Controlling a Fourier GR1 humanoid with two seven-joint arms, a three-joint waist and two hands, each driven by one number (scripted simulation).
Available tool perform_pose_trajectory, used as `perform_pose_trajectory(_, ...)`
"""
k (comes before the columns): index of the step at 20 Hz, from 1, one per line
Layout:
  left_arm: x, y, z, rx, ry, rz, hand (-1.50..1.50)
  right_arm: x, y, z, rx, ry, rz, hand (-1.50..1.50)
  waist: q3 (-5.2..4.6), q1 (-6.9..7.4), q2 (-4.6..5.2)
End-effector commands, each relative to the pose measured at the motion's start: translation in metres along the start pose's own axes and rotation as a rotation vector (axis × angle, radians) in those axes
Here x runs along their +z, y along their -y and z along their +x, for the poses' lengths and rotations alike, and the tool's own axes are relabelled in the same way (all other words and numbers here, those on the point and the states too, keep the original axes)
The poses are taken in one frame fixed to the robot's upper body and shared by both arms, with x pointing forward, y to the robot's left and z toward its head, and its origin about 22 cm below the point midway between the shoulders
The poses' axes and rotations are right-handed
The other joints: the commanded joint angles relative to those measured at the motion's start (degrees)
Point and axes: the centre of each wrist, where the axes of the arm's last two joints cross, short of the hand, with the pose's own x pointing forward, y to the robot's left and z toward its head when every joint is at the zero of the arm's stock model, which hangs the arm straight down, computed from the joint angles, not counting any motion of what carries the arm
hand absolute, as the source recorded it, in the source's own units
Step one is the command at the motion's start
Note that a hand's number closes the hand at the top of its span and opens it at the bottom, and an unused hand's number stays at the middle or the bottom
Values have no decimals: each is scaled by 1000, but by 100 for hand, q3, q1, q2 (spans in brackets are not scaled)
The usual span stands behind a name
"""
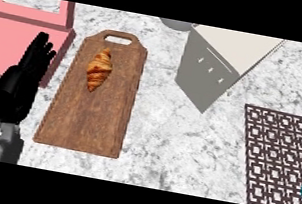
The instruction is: Pick the bell pepper from the placemat and place it in the tiered shelf
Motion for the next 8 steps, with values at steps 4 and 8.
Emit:
perform_pose_trajectory(4,1,-7,-3,2,-1,-8,0,41,43,-16,-21,10,36,-150,12,93,43)
perform_pose_trajectory(8,-8,2,5,-19,24,2,0,43,51,-6,-37,19,56,-150,11,79,23)
